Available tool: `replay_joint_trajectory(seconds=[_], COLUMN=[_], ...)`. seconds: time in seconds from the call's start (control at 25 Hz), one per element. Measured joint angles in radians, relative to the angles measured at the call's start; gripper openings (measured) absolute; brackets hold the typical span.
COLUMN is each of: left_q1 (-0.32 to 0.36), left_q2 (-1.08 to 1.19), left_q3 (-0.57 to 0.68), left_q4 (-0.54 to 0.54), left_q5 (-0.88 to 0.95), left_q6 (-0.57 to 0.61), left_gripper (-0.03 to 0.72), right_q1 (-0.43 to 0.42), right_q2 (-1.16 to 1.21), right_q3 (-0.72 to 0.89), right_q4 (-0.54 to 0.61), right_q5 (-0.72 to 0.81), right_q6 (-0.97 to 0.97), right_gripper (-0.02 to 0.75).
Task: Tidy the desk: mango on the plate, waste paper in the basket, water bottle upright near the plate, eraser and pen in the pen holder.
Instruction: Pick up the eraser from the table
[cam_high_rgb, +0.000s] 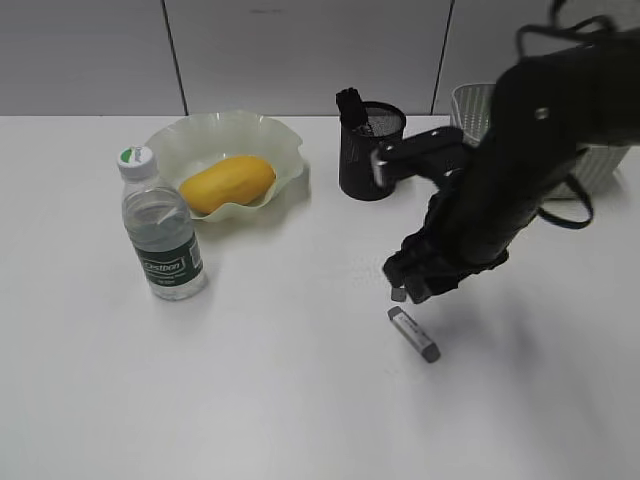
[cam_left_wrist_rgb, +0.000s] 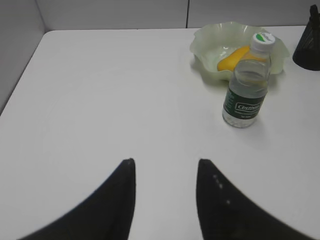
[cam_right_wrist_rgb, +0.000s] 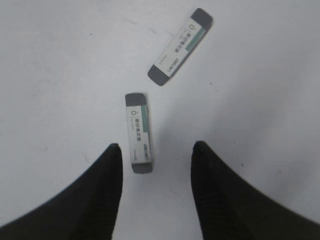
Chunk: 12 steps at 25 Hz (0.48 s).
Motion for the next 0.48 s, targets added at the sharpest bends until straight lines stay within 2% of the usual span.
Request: replay_joint_trajectory(seconds=[0.12, 0.36, 0.44, 0.48], left_q1=[0.002, 0.002, 0.002, 0.002], left_q2=[0.0, 0.0, 0.0, 0.0], left_q3=[0.0, 0.0, 0.0, 0.0], left_q4=[0.0, 0.0, 0.0, 0.0], left_q5=[0.0, 0.0, 0.0, 0.0], left_q6=[0.0, -0.001, -0.001, -0.001], left_gripper=[0.271, 0.236, 0.235, 0.235], right_q1=[0.013, 0.017, 0.017, 0.017], right_q2=[0.145, 0.264, 0.269, 0.27], right_q3=[-0.075, -0.097, -0.103, -0.104], right_q4=[0.0, -0.001, -0.003, -0.004], right_q5=[0.055, 0.071, 0.072, 0.068], right_q6=[0.0, 0.0, 0.0, 0.0], right_gripper=[0.383, 0.383, 0.344, 0.289])
